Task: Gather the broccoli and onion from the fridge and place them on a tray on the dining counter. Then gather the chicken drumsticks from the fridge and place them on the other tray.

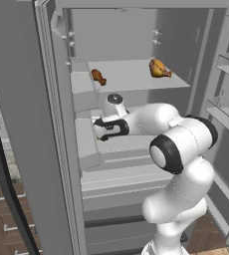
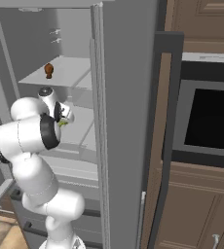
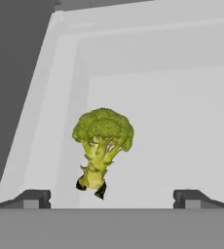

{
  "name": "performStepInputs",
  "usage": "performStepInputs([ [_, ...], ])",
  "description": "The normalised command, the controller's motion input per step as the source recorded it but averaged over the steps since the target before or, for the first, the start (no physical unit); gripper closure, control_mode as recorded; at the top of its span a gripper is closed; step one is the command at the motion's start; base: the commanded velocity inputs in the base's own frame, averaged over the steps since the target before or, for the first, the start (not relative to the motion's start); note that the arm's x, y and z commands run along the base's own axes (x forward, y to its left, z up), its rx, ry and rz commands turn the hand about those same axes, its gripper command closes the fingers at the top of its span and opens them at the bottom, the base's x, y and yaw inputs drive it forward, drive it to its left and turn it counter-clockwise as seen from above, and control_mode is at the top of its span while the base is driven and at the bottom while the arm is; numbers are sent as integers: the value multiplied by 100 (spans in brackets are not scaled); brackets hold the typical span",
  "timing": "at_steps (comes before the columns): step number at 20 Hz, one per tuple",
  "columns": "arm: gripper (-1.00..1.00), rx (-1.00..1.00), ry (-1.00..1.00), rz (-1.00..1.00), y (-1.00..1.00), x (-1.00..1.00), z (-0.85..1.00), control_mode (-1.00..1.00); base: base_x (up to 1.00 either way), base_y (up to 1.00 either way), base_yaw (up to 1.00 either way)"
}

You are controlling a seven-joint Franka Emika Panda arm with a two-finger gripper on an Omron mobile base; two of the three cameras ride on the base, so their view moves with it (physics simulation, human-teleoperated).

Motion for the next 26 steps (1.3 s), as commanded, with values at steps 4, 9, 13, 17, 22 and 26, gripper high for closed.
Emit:
performStepInputs([
  [4,-100,-1,0,0,4,32,-16,-100,0,0,0],
  [9,-100,-1,0,0,26,43,0,-100,0,0,0],
  [13,-100,-1,2,0,24,28,-13,-100,0,0,0],
  [17,-100,0,10,-3,0,2,-28,-100,0,0,0],
  [22,-100,-2,8,-2,-1,0,-30,-100,0,0,0],
  [26,-100,-4,3,0,-1,0,-48,-100,0,0,0],
])
